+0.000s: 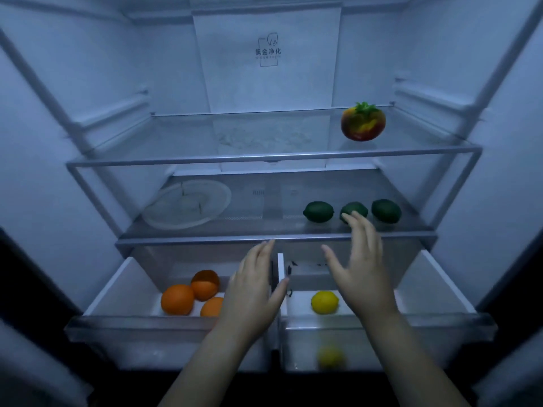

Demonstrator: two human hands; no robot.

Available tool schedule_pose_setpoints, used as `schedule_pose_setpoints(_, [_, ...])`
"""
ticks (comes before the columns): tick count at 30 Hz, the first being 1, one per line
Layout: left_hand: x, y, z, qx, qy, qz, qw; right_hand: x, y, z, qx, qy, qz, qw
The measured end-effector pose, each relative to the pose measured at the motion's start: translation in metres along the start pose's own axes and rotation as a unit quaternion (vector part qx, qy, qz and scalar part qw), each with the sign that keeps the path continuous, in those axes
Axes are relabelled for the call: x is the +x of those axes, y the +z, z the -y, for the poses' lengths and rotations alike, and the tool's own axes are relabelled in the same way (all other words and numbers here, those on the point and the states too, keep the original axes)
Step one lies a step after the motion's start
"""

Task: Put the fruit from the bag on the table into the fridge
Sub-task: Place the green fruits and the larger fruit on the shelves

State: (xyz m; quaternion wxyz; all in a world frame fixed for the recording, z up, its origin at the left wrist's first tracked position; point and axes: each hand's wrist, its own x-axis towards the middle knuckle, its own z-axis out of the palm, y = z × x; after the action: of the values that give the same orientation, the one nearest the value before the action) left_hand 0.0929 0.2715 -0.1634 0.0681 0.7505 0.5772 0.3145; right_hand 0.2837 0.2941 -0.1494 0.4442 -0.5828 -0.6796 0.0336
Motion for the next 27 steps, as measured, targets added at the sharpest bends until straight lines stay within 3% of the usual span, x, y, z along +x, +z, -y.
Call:
schedule_pose_setpoints(15, [-0.105,0.015,0.054,0.132,0.056,-0.008,0.99,-0.13,0.042,0.011,-0.065,0.011,0.065,0.996])
schedule_pose_setpoints(27, [-0.112,0.028,0.069,0.038,0.067,-0.068,0.995,-0.143,0.049,-0.003,-0.075,-0.031,0.032,0.996])
